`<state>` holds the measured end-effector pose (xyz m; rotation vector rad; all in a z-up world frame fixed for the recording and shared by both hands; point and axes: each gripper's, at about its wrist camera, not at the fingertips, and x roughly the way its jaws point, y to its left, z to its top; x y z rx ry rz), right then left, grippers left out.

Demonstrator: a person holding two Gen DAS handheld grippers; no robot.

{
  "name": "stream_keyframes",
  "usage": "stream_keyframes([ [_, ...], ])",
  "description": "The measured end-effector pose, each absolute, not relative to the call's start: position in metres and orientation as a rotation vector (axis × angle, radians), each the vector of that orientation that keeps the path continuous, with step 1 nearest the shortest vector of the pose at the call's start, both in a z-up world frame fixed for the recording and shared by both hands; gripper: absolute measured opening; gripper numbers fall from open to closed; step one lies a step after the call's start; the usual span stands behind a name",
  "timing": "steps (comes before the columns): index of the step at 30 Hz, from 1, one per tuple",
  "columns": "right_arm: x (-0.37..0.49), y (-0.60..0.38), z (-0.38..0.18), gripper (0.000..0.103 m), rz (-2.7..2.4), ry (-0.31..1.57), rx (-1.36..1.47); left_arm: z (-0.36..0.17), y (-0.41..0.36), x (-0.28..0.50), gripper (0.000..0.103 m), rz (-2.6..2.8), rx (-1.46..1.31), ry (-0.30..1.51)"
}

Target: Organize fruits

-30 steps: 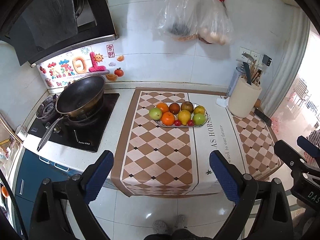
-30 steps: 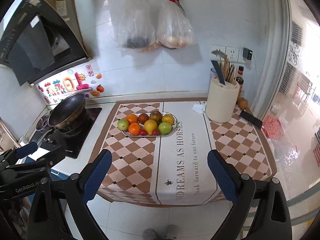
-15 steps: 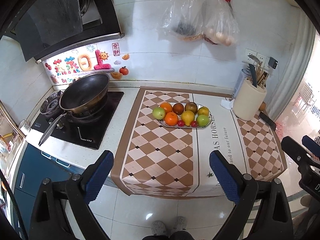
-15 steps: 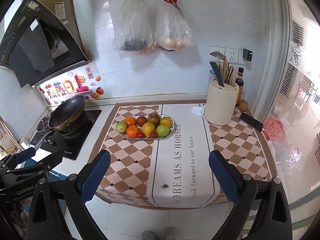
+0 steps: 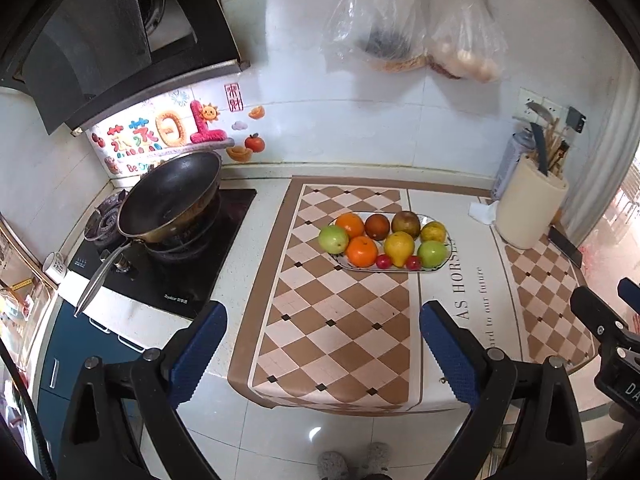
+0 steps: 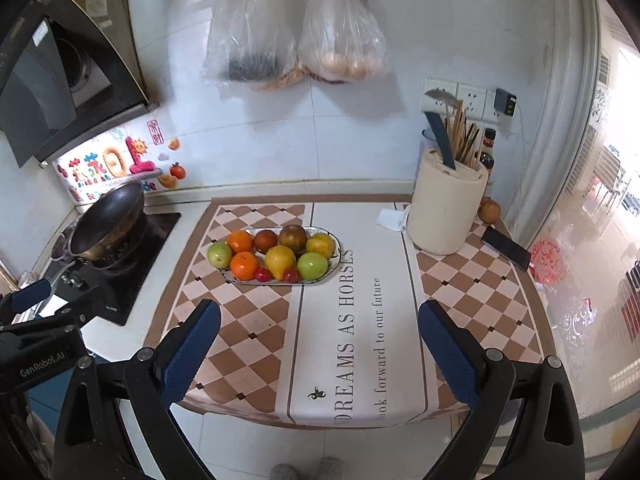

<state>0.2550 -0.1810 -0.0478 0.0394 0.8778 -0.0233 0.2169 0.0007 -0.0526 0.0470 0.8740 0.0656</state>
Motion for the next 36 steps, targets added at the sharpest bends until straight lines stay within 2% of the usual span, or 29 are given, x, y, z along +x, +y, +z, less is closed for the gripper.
stream_keyframes([
  [11,0.273,-0.179,-0.078,0.101,-0.033,0.937,0.042,-0.072,0.006,0.234,0.099,0.078,0.043,0.922],
  [36,0.272,-0.17,-0.068,0.101,-0.029,0.931,0.039,-0.068,0.007,0.234,0.099,0.045,0.045,0.909],
])
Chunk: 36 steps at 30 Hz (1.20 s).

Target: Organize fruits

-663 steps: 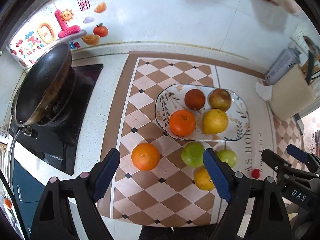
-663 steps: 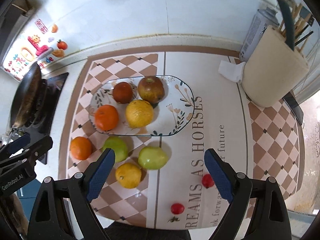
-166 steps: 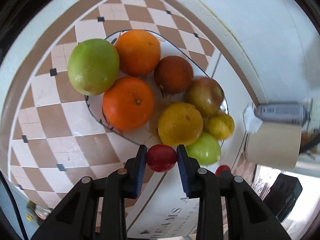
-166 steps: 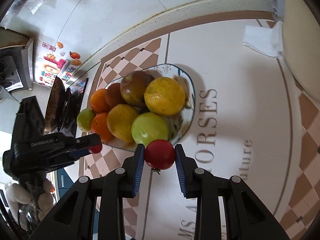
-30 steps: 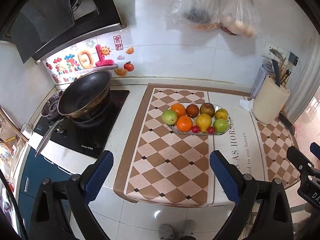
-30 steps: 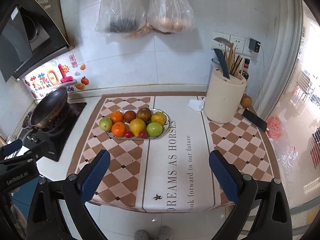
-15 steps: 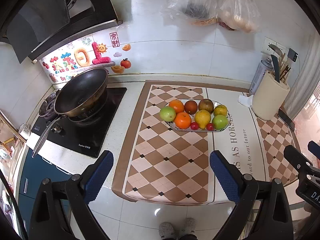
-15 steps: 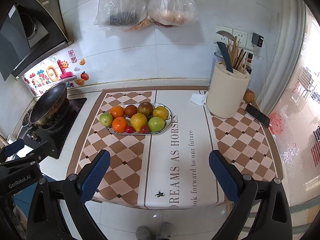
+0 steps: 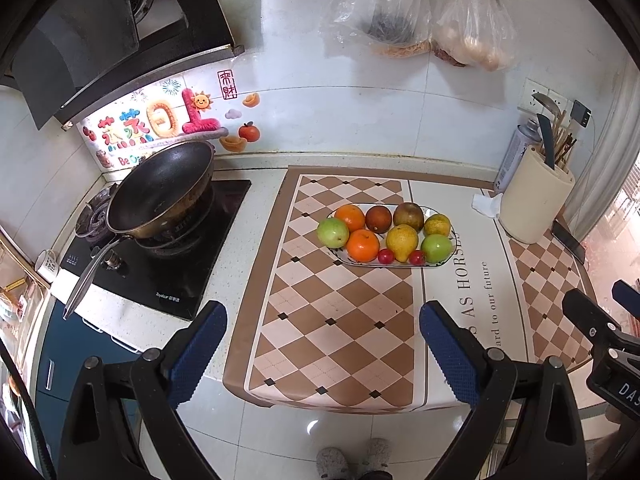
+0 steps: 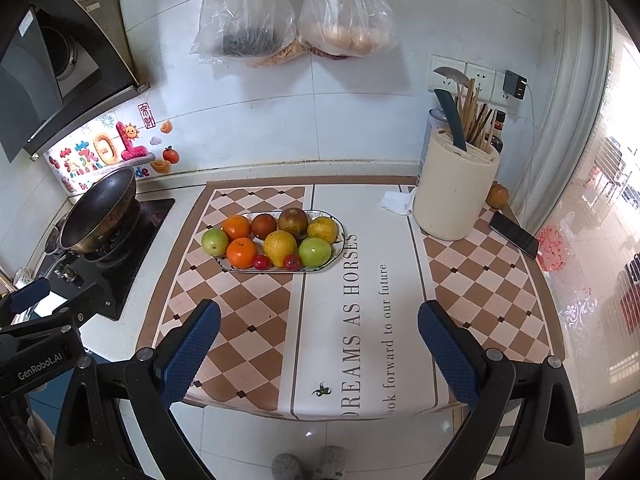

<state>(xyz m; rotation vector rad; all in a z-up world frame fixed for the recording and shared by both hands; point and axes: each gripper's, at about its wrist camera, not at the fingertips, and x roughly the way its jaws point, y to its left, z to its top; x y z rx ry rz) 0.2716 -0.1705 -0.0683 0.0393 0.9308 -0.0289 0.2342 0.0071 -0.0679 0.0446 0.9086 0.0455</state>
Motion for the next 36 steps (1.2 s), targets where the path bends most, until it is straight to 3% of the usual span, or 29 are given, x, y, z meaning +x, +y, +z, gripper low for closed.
stream_keyframes([
  [36,0.2684,-0.1652,-0.0605,0.101,-0.012,0.934,0.029,-0.058,0.0049,0.2249,0.099,0.045,0.056,0.89],
])
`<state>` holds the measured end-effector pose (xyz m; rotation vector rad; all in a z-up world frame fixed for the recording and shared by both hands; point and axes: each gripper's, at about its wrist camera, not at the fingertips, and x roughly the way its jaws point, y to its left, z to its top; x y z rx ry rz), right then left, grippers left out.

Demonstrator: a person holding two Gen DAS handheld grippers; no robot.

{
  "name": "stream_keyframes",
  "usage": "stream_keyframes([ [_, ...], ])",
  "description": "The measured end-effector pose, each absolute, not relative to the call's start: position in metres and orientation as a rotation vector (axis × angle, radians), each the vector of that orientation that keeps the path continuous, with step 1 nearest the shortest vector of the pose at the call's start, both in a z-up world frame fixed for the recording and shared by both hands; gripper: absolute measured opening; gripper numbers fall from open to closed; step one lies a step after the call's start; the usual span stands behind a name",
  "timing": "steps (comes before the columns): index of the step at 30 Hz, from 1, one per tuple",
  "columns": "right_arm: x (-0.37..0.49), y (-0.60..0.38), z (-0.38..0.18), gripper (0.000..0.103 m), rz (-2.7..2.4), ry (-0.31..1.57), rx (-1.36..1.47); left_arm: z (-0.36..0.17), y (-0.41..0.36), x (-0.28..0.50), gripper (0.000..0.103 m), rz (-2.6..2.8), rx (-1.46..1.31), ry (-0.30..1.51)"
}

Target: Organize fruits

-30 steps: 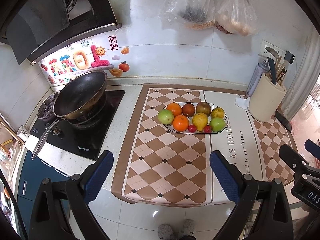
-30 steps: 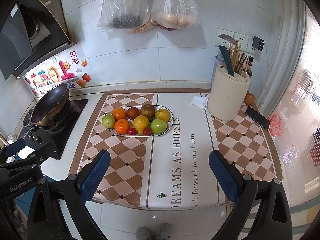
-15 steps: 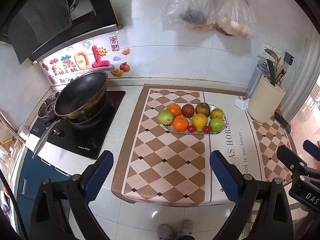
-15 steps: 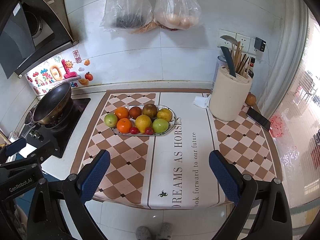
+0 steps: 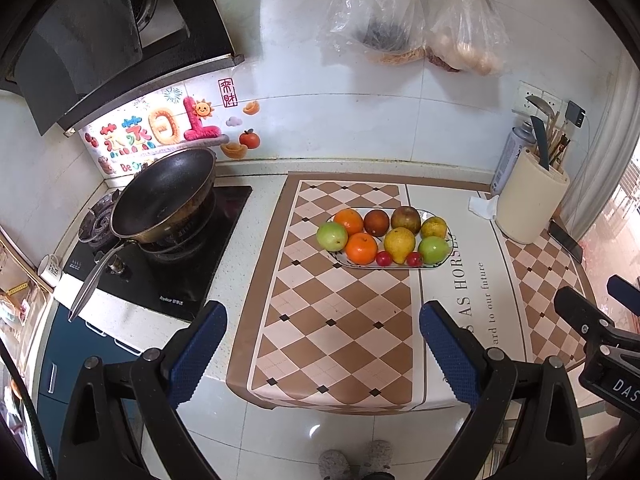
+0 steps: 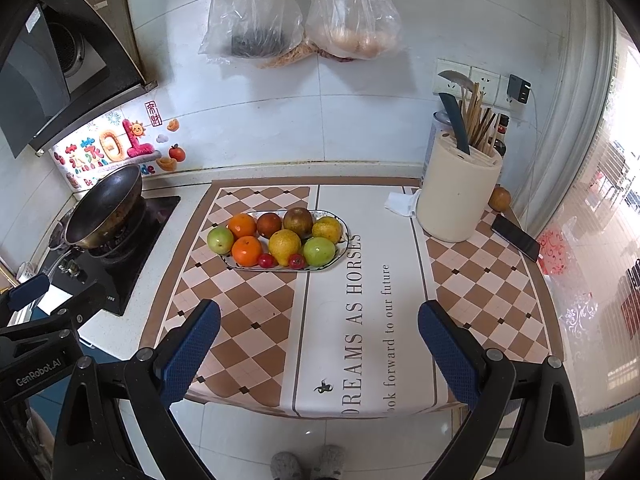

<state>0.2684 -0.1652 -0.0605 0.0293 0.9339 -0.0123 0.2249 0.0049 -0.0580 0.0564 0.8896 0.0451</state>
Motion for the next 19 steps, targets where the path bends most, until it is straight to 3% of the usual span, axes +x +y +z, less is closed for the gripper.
stream_keyframes([
  [19,0.2691,-0.1728,-0.0627,0.101,0.003,0.939,0.032,-0.0548,0.0082,0.2262,0.099,0.036,0.058,0.874],
])
